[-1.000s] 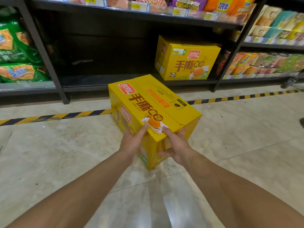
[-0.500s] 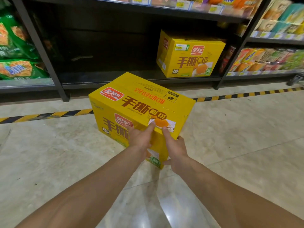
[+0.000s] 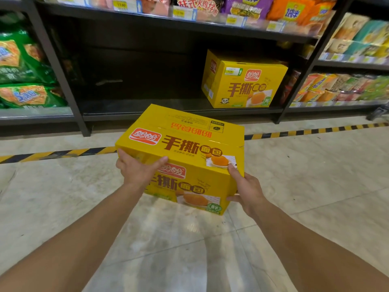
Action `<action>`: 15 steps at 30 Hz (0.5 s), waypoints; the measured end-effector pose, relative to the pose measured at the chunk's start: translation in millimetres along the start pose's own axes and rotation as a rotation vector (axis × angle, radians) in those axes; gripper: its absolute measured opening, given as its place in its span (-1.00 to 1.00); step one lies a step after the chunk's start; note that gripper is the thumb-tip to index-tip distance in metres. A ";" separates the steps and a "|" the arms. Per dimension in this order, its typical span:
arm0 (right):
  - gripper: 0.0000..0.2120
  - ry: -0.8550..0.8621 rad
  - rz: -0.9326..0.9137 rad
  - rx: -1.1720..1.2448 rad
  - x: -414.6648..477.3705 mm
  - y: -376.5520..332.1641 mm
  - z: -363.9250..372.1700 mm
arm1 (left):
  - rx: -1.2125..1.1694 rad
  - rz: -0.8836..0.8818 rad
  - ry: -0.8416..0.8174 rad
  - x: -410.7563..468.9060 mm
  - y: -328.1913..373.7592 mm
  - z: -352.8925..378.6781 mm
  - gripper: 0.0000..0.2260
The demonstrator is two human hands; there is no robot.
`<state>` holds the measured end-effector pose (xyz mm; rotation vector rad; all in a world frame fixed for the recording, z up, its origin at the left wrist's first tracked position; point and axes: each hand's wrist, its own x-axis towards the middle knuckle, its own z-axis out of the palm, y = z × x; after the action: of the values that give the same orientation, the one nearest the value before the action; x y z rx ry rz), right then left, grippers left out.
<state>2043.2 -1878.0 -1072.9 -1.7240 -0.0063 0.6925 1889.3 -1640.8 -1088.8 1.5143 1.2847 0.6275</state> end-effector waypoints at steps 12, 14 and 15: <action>-0.18 0.316 0.128 0.107 19.9 0.6 20.2 | 0.012 0.075 0.115 0.1 -6.8 -4.1 0.23; -0.04 0.387 0.197 0.158 27.5 4.4 28.4 | 0.024 0.066 0.139 -14.9 -5.8 3.2 0.19; -0.01 0.395 0.206 0.162 29.4 5.5 32.5 | 0.036 0.060 0.148 -21.1 -5.2 6.1 0.18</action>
<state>2050.9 -1840.1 -1094.2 -1.6918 0.4951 0.4753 1886.2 -1663.1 -1091.3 1.5649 1.3729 0.7713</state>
